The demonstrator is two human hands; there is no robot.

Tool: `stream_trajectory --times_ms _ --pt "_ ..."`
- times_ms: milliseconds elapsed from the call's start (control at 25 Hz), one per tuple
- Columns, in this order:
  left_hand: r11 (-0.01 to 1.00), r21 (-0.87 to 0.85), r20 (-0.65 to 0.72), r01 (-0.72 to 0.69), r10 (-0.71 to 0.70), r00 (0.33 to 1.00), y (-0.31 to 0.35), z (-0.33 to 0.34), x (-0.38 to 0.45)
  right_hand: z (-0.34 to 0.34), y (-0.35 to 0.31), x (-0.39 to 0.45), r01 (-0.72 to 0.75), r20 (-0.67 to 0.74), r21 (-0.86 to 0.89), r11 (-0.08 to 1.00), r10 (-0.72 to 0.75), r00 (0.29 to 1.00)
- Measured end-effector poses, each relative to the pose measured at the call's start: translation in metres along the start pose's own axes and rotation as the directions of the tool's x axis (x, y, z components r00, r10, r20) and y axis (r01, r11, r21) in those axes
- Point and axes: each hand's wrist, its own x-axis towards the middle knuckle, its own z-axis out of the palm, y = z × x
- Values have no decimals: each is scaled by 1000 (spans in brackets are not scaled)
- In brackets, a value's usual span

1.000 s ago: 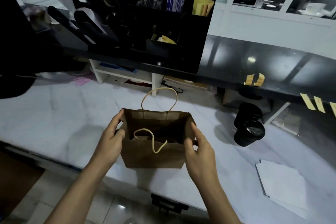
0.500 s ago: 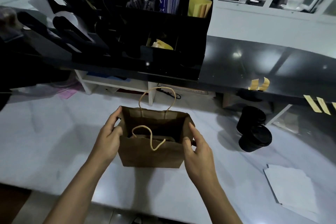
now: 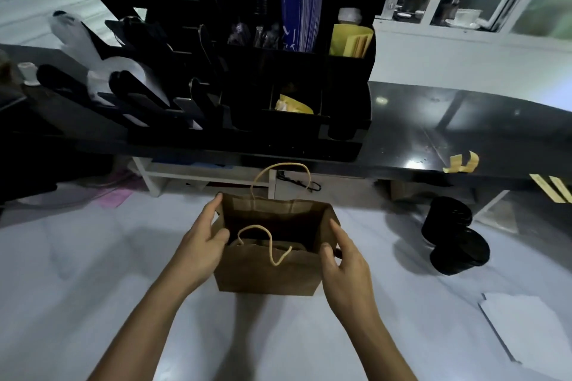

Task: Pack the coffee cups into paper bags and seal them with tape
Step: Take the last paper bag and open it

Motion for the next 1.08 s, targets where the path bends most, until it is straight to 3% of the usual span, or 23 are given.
stream_trajectory --times_ms 360,640,1080 --pt "992 81 86 -92 85 993 2 -16 9 13 -5 1 -21 -53 -10 1000 21 998" --pt "987 134 153 -89 69 986 5 -23 7 14 -4 5 -11 -64 -5 1000 11 998" --pt "965 125 65 -228 222 973 11 -34 1 8 -12 6 33 -93 36 999 -29 995"
